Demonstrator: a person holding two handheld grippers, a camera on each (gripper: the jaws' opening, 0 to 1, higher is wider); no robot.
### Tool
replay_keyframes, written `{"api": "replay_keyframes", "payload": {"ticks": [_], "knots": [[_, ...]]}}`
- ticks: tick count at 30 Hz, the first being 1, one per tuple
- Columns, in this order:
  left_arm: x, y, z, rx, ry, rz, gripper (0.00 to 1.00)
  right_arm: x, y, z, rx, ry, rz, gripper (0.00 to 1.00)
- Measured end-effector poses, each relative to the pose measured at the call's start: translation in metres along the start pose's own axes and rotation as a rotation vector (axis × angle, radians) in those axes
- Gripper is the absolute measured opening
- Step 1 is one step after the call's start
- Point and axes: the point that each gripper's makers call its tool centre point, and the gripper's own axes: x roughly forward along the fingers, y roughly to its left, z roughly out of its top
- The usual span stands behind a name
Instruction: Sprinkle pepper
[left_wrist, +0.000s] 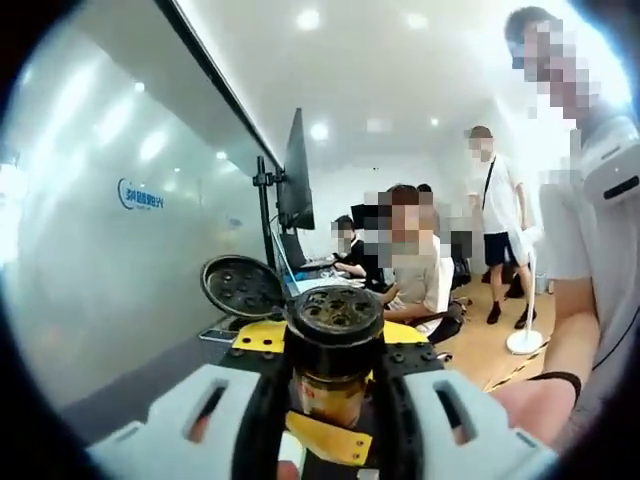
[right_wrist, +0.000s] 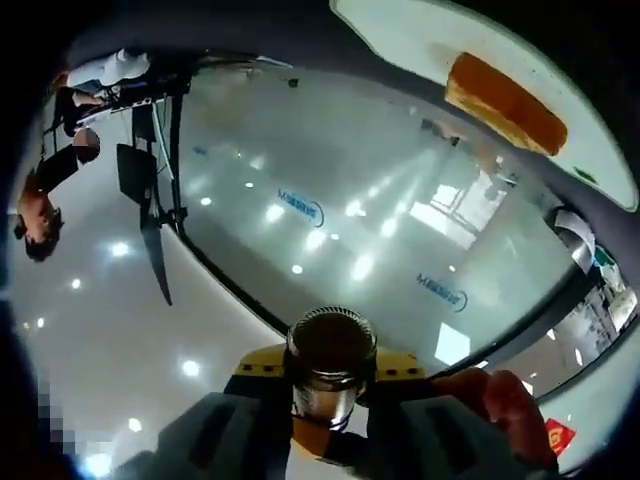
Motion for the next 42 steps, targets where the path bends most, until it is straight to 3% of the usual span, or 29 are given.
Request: {"api": "replay_keyframes", "payload": {"ticks": [6,9,14,18,21,24,27,29,33,35,36,37,41,42], "knots": [[0.004,-0.003,0.003,-0.012,-0.015,-0.001,0.22,0.0,0.006,-0.005,-0.018,0.029,0.014,0.22],[0.0,0.006,0.003,-0.032,-0.024,-0.005,0.23,0.003,0.011,-0.006,-0.057,0.058,0.02,0.22],[-0.002,0.005,0.005,-0.061,-0.046,0.008,0.23,0.002,0.018,-0.018,-0.089,0.077,0.02,0.22],[-0.016,0.025,-0.002,-0.113,-0.05,0.033,0.27,0.003,0.018,-0.023,-0.124,0.09,-0.003,0.21],[-0.022,0.019,-0.004,-0.112,-0.058,0.054,0.27,0.005,0.02,-0.023,-0.192,0.116,-0.033,0.21],[-0.027,0.015,-0.012,-0.101,-0.034,0.081,0.27,0.01,0.019,-0.011,-0.275,0.13,-0.054,0.21],[-0.041,0.014,-0.026,-0.142,-0.025,0.131,0.25,0.012,0.026,-0.004,-0.408,0.167,-0.061,0.21],[-0.057,0.007,-0.044,-0.148,-0.006,0.153,0.24,0.016,0.034,0.003,-0.523,0.187,-0.089,0.21],[-0.09,-0.001,-0.078,-0.196,0.008,0.233,0.24,0.027,0.054,0.017,-0.623,0.216,-0.089,0.21],[-0.105,-0.003,-0.097,-0.252,0.014,0.277,0.23,0.034,0.067,0.016,-0.657,0.279,-0.046,0.21],[-0.11,-0.006,-0.104,-0.262,0.013,0.28,0.23,0.038,0.068,0.023,-0.724,0.291,-0.078,0.21],[-0.115,-0.008,-0.111,-0.263,0.021,0.287,0.23,0.041,0.068,0.029,-0.8,0.298,-0.109,0.21],[-0.125,-0.014,-0.127,-0.238,0.063,0.313,0.24,0.054,0.077,0.044,-0.886,0.305,-0.143,0.21],[-0.127,-0.014,-0.133,-0.185,0.089,0.328,0.23,0.06,0.079,0.051,-0.915,0.312,-0.163,0.21]]}}
